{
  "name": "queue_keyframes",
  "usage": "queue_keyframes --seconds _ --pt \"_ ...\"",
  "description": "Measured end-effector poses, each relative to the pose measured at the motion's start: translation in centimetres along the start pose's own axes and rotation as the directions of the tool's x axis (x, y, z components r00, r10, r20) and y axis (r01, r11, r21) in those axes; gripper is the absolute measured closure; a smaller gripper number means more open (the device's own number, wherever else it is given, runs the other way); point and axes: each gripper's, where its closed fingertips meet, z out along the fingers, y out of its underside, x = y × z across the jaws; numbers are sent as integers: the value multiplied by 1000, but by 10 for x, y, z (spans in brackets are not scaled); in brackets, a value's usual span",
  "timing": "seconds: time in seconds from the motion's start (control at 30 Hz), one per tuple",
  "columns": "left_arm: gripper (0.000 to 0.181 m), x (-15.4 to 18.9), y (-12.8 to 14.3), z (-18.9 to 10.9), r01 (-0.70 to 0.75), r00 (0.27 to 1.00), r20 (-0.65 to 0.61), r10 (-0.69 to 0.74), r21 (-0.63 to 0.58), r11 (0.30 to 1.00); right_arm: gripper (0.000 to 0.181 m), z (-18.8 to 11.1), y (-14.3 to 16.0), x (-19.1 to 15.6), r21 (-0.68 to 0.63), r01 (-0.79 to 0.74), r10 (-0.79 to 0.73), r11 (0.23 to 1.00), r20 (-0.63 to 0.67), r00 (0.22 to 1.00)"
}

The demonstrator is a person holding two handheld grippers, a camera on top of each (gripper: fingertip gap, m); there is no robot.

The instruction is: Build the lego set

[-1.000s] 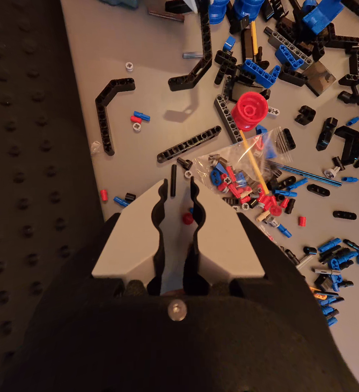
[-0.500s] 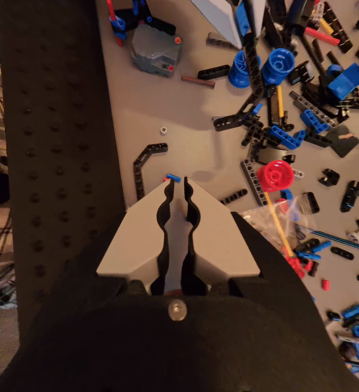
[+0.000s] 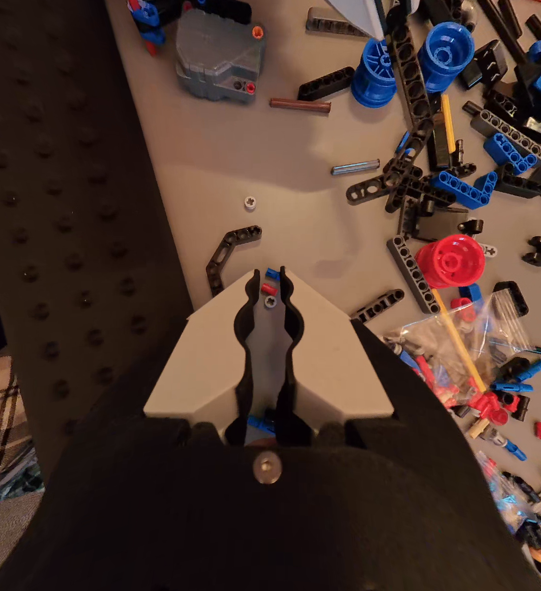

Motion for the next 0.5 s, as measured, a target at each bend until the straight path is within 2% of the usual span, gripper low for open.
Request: queue_keyframes --seconds 0.3,0.5 --pt "176 0 2 0 10 1000 -4 -10 8 1000 176 4 1 3 -50 124 -120 991 75 990" --pt "177 -3 -1 -1 18 1000 8 -18 25 1000 165 -5 0 8 -10 34 -34 999 26 999"
